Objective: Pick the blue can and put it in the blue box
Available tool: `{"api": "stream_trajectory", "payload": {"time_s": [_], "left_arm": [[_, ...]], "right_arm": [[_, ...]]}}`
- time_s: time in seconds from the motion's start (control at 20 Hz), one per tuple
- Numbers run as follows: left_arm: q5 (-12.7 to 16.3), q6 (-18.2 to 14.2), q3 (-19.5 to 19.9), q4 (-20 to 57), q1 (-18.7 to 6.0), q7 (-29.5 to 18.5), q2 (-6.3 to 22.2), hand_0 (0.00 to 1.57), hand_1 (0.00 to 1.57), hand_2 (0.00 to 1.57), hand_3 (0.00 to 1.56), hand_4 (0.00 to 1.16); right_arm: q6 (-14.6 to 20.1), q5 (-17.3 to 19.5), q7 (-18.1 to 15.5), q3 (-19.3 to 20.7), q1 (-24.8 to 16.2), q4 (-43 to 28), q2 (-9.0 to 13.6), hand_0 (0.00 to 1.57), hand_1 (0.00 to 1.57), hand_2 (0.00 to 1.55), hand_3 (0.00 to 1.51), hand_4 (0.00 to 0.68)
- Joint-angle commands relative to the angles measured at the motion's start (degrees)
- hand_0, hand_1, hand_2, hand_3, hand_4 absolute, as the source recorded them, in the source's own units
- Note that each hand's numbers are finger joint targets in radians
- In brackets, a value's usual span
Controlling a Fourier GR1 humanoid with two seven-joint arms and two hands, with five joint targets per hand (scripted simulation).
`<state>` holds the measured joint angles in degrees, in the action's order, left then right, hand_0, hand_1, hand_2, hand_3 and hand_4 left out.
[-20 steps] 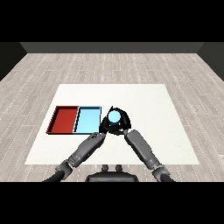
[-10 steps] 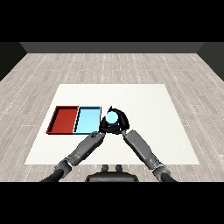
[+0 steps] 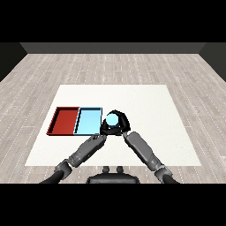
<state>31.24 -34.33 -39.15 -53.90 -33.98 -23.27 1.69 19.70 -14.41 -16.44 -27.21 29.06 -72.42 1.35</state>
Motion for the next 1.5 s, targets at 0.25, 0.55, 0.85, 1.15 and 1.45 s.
{"api": "stream_trajectory", "payload": {"time_s": [0.25,0.55,0.85,1.15,1.45], "left_arm": [[-5.9,-3.3,2.9,-5.2,1.4,5.9,1.0,1.57,1.57,1.56,1.47,1.14],[-7.2,-2.9,4.5,-1.3,0.0,3.7,-1.6,1.57,1.57,1.56,1.47,1.14],[-7.1,-5.5,2.4,-4.8,0.2,7.4,-1.7,1.57,1.57,1.57,1.48,1.14],[-7.4,-2.0,6.5,0.2,1.3,1.2,-1.7,1.57,1.57,1.57,1.49,1.15],[-4.1,0.9,8.7,5.0,0.4,-0.5,-1.7,1.57,1.57,1.57,1.49,1.14]], "right_arm": [[-0.4,-1.6,3.5,1.3,2.9,-1.1,-1.3,1.43,1.43,1.46,1.38,0.531],[1.7,4.3,3.6,0.4,0.1,-0.4,-1.3,0.00,0.00,0.00,0.00,0.000],[1.7,3.8,2.4,0.6,2.5,2.9,-1.3,0.00,0.00,0.00,0.00,0.000],[2.0,5.7,4.9,4.5,1.9,0.7,-1.3,0.00,0.00,0.00,0.00,0.000],[-2.9,-2.9,4.5,12.2,-2.6,-8.6,0.2,0.00,0.00,0.00,0.00,0.000]]}}
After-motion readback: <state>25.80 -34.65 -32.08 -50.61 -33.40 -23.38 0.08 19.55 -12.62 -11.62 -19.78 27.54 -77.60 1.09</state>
